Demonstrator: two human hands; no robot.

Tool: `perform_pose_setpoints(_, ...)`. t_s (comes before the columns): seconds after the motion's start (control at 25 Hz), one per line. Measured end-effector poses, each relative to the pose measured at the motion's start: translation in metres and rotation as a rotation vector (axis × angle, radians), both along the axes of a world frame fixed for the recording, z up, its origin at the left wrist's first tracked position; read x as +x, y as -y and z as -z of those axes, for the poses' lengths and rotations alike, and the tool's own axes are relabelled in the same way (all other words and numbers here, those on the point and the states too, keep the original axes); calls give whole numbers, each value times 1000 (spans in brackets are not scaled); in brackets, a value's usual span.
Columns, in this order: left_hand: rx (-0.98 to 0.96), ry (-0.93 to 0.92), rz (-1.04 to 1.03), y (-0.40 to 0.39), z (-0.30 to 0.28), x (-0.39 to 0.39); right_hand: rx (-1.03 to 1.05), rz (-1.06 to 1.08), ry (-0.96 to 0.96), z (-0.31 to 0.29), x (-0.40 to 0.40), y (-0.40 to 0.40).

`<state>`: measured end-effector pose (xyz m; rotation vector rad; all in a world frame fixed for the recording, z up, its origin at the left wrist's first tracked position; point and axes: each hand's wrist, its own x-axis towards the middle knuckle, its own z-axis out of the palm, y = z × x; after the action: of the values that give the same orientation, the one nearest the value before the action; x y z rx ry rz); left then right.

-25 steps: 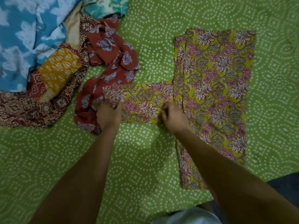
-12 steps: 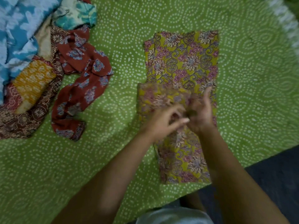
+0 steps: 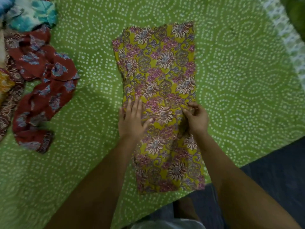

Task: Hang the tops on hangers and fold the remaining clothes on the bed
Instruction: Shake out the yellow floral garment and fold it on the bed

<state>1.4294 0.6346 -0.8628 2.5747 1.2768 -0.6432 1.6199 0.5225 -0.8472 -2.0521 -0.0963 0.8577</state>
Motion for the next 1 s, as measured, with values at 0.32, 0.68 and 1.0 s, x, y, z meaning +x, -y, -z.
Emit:
perform_pose_setpoints(0.32, 146, 126, -212, -6, 6, 11, -14, -533, 352, 4, 1, 17)
perform_pose_setpoints(0.68, 195, 112, -219, -85, 2, 6, -269, -830, 738, 12, -11, 13)
perform_pose_setpoints(1.0, -112, 215, 1069, 45, 1, -111, -33, -2072, 1108, 9, 68, 118)
